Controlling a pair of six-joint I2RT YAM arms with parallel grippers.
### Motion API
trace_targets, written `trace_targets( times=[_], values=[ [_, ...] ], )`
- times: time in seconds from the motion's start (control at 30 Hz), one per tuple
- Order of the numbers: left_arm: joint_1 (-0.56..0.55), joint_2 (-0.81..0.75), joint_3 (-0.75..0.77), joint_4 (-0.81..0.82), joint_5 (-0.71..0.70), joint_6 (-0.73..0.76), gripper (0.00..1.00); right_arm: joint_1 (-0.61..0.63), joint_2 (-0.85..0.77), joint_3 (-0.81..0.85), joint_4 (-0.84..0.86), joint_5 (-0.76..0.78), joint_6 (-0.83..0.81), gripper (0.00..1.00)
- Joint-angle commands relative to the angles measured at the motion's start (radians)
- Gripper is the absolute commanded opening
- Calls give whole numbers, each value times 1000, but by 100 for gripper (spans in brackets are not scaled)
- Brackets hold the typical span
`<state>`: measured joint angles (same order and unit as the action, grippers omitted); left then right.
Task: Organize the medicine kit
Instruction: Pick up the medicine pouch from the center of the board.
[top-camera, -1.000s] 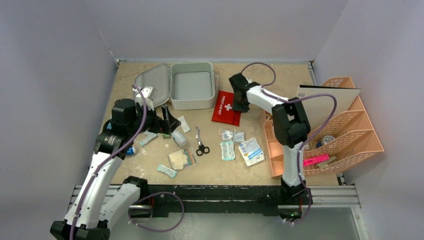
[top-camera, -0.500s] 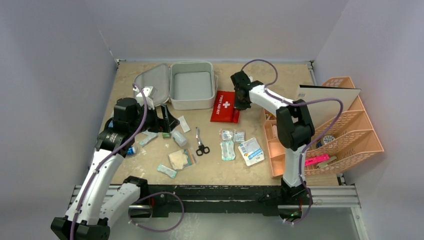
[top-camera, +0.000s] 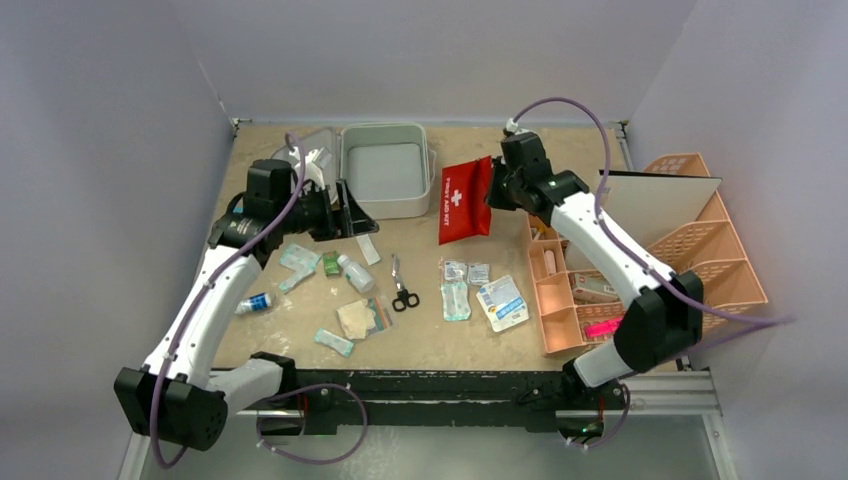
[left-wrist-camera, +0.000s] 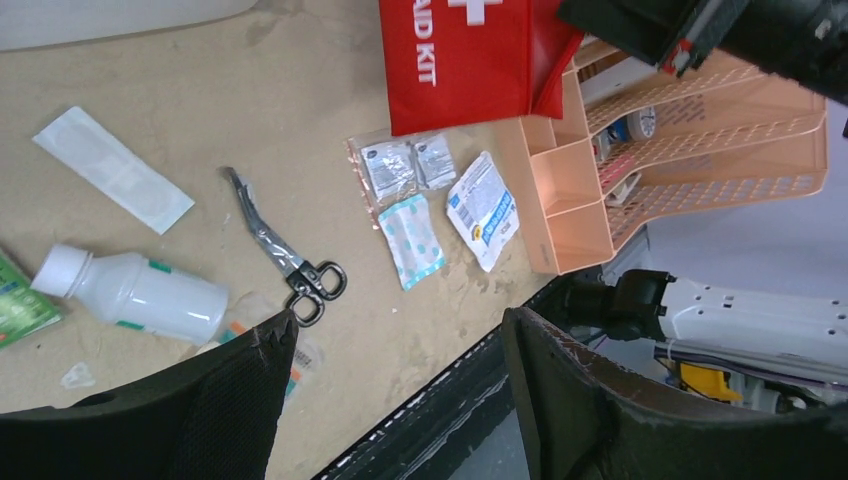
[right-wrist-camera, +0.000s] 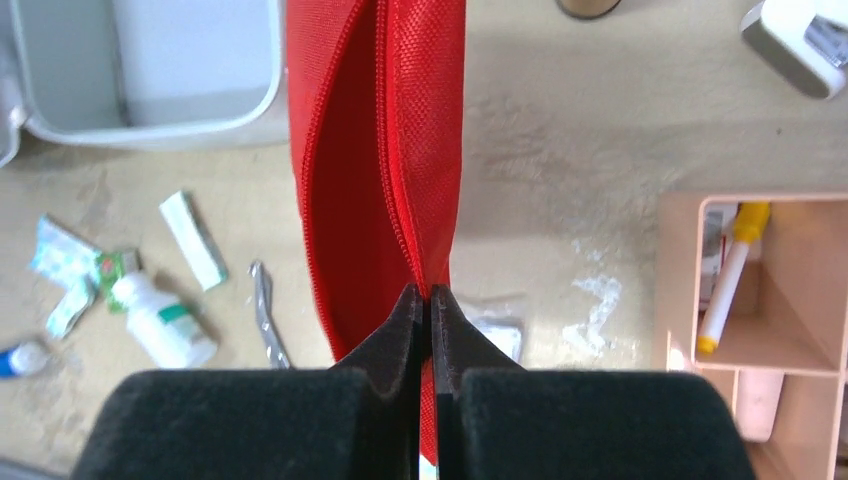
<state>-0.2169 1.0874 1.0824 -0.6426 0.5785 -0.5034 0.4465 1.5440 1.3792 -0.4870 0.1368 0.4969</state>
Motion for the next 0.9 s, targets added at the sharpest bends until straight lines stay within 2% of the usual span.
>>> trace_targets(
  times=[0.0, 0.23, 0.37, 0.47, 0.63, 0.73, 0.87],
  values=[
    [2, 62, 77, 29, 83, -34, 73, 5, -139, -84, -7, -116, 10, 0],
    [2, 134, 89, -29, 173, 49, 73, 18, -288, -194, -53, -232, 58, 0],
    [0, 164, 98, -107, 143, 98, 73, 23, -344, -213, -97, -240, 47, 0],
    [-3, 151, 59, -140, 67, 103, 74, 26, -362, -200, -159, -200, 39, 0],
    [-2, 167, 38, -293, -185, 87, 75, 26, -416, -241, -121, -230, 45, 0],
    [-2, 148, 31, -366, -330, -9, 76, 26, -441, -263, -102, -243, 42, 0],
    [-2, 68, -33, -399, -438, -201, 78, 27, -448, -273, -98, -259, 22, 0]
  ],
)
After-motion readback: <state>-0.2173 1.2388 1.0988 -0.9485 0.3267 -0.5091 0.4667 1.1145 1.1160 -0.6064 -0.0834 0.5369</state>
